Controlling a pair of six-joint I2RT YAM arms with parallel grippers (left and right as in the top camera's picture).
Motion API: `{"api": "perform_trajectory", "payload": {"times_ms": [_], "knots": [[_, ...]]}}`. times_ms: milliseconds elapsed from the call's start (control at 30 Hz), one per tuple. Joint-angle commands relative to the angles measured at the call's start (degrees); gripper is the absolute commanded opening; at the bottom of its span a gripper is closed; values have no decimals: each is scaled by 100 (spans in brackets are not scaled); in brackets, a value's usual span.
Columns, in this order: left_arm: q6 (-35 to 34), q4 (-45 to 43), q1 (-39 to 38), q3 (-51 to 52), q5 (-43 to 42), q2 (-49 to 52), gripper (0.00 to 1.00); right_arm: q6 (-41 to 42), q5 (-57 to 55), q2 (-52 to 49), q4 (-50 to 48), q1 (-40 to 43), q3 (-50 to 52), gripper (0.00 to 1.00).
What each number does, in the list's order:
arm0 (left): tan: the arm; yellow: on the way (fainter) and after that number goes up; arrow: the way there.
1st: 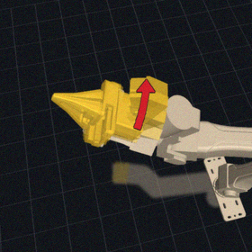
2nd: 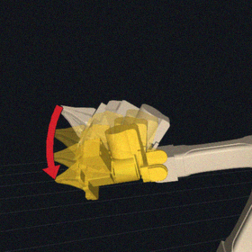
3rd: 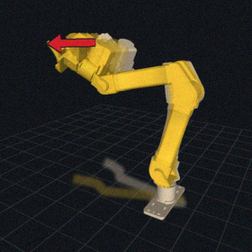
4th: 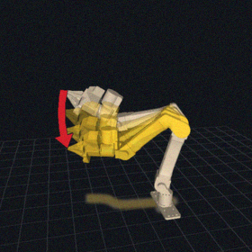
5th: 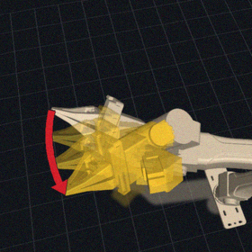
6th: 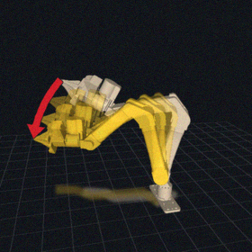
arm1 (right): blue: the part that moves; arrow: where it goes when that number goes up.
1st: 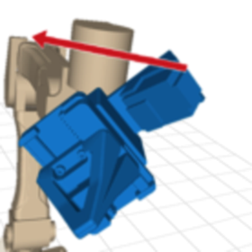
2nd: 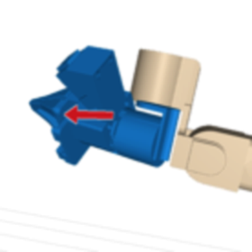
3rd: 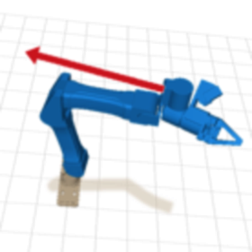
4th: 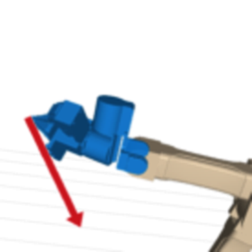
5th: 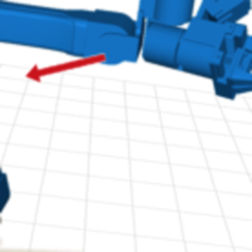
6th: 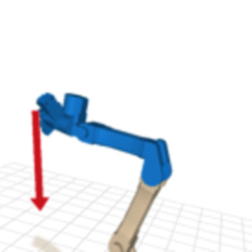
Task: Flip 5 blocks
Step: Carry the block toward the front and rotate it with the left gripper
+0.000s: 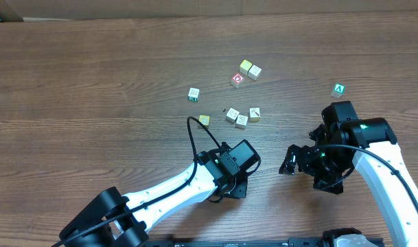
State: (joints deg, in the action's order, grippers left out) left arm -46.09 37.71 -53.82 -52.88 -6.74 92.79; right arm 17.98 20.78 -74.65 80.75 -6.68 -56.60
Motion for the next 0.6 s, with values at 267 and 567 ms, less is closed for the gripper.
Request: {"api": "perform_trajectory", "payload": {"times_ms": [267, 567], "knots": [[52, 173, -144, -127, -37, -39, 11, -39, 26, 0, -2, 26, -111, 100], [-396, 275, -131, -129, 76, -39, 10, -39, 26, 0, 31, 26, -111, 100]]}}
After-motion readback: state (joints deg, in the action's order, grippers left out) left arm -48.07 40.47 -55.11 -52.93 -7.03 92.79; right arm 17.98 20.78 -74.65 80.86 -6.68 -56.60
